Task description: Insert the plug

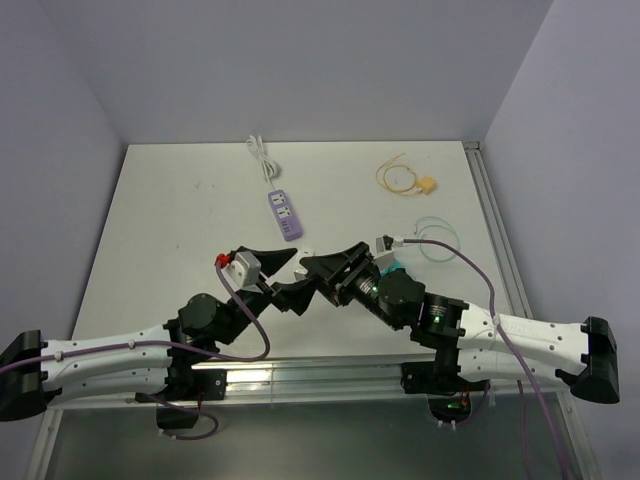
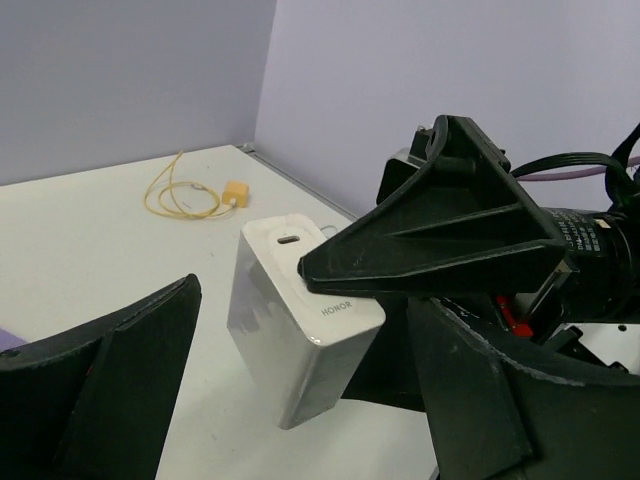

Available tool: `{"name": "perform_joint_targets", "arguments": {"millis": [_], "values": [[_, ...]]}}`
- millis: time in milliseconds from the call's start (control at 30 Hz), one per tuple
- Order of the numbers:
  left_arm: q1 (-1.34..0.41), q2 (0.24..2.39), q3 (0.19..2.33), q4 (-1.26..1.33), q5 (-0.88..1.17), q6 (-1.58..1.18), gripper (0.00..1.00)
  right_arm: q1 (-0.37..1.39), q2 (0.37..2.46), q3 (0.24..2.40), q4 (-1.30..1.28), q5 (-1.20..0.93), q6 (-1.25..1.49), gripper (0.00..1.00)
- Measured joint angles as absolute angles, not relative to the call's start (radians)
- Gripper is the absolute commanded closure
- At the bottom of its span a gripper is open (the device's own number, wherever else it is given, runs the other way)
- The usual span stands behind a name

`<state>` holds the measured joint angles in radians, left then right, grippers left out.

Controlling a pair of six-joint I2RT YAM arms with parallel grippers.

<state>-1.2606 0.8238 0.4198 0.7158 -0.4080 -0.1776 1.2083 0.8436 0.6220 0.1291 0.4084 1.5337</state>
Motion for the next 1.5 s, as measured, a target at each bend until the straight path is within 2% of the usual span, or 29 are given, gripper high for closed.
{"name": "perform_joint_targets", "arguments": {"millis": [367,467,500,567,667,700,767,833,933,1000,1033,1167,1267,1500], "values": [[-1.261,0.822,0.422,0.687,-0.468,-0.197,0.2,1.283,0.884,0.665,0.141,0.48,1.537,1.0],[-1.266,0.819,0.422,0.682,-0.469,-0.205,0.32,1.29,0.889,0.669,0.142,0.494,1.536,1.0],[-1.268,0.817,0.422,0.676,-0.468,-0.207,0.39,1.291,0.893,0.669,0.142,0.497,1.536,1.0],[-1.272,0.81,0.422,0.662,-0.469,-0.208,0.44,1.294,0.902,0.67,0.144,0.506,1.536,1.0],[-1.274,0.793,0.422,0.639,-0.469,-0.215,0.59,1.297,0.909,0.67,0.147,0.514,1.537,1.0],[-1.275,0.786,0.422,0.634,-0.469,-0.217,0.75,1.299,0.911,0.67,0.149,0.516,1.537,1.0],[-1.277,0.769,0.422,0.612,-0.464,-0.198,1.0,1.304,0.914,0.67,0.152,0.514,1.546,1.0],[-1.278,0.758,0.422,0.599,-0.464,-0.203,1.0,1.306,0.915,0.67,0.153,0.512,1.545,1.0],[-1.278,0.743,0.422,0.582,-0.454,-0.204,1.0,1.309,0.915,0.673,0.153,0.506,1.536,0.87],[-1.278,0.727,0.422,0.566,-0.442,-0.204,1.0,1.311,0.915,0.681,0.147,0.497,1.519,0.69],[-1.278,0.718,0.424,0.554,-0.434,-0.204,1.0,1.312,0.915,0.688,0.137,0.49,1.508,0.55],[-1.278,0.689,0.449,0.492,-0.413,-0.205,1.0,1.313,0.913,0.711,0.122,0.471,1.461,0.29],[-1.271,0.658,0.469,0.414,-0.421,-0.235,1.0,1.314,0.895,0.721,0.107,0.456,1.388,0.25],[-1.251,0.536,0.55,0.165,-0.429,-0.271,1.0,1.316,0.871,0.789,0.002,0.389,1.196,0.26]]}}
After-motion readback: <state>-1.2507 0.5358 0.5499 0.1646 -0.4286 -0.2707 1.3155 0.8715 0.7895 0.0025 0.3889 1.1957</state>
